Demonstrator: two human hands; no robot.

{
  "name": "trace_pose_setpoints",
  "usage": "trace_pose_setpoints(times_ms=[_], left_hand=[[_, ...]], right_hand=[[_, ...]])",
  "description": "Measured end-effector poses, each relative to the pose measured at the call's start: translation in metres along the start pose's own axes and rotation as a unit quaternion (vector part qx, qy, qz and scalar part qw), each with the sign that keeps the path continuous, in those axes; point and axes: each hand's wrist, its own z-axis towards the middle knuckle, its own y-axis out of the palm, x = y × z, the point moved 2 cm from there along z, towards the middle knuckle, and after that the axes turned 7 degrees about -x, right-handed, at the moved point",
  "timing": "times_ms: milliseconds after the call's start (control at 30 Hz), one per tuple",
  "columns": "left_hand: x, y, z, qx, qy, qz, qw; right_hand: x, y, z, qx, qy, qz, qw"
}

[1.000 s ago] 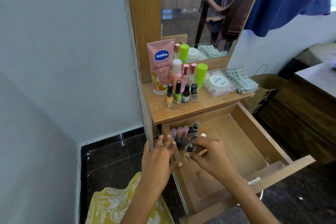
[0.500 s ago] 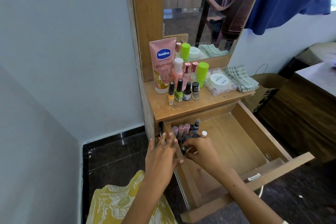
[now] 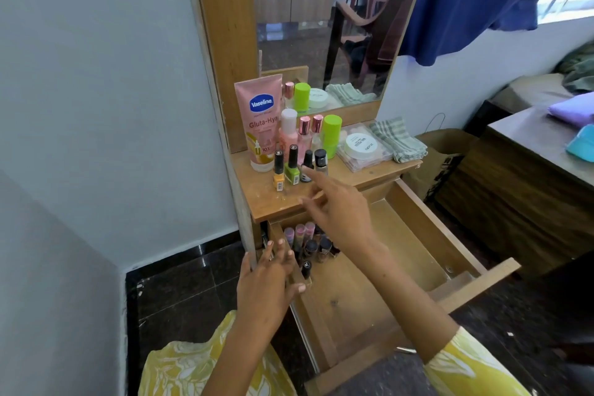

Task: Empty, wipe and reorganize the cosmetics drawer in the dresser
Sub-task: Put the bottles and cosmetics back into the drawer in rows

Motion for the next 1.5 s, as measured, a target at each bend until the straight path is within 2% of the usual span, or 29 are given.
trace_pose_setpoints(times_ms=[133, 200, 333, 467, 567, 633, 800, 933, 1233, 1500], left_hand=[[0.000, 0.000, 0.002, -0.009, -0.012, 0.000, 1.000], [0.000, 0.001, 0.003, -0.012, -0.016, 0.001, 1.000], [-0.002, 0.002, 0.003, -0.012, -0.019, -0.001, 1.000], [-0.002, 0.003, 0.003, -0.005, -0.015, 0.002, 1.000], [-0.002, 0.002, 0.001, 0.002, -0.012, -0.004, 1.000], [-0.001, 0.002, 0.001, 0.002, -0.007, -0.003, 1.000], [0.000, -0.001, 0.000, 0.005, 0.001, -0.004, 1.000], [-0.001, -0.002, -0.001, 0.012, 0.000, -0.007, 1.000], [0.001, -0.003, 0.000, 0.002, 0.000, 0.014, 1.000], [0.002, -0.004, -0.002, 0.008, 0.000, 0.010, 1.000]], right_hand=[[-0.016, 0.012, 0.031, 0.002, -0.024, -0.058, 0.998], [-0.020, 0.016, 0.040, 0.029, -0.025, -0.059, 0.998], [-0.023, 0.018, 0.045, 0.095, -0.044, -0.035, 0.994], [-0.019, 0.013, 0.030, 0.100, -0.084, 0.059, 0.990], [-0.013, 0.005, 0.008, 0.079, -0.078, 0.186, 0.976], [-0.006, -0.003, -0.008, 0.075, -0.072, 0.214, 0.971], [0.021, -0.017, -0.042, -0.004, -0.015, 0.121, 0.992], [0.040, -0.012, -0.055, -0.081, 0.043, 0.076, 0.993], [0.041, 0.028, -0.059, -0.158, 0.059, 0.046, 0.985], [0.037, 0.032, -0.062, -0.187, 0.070, -0.001, 0.980]])
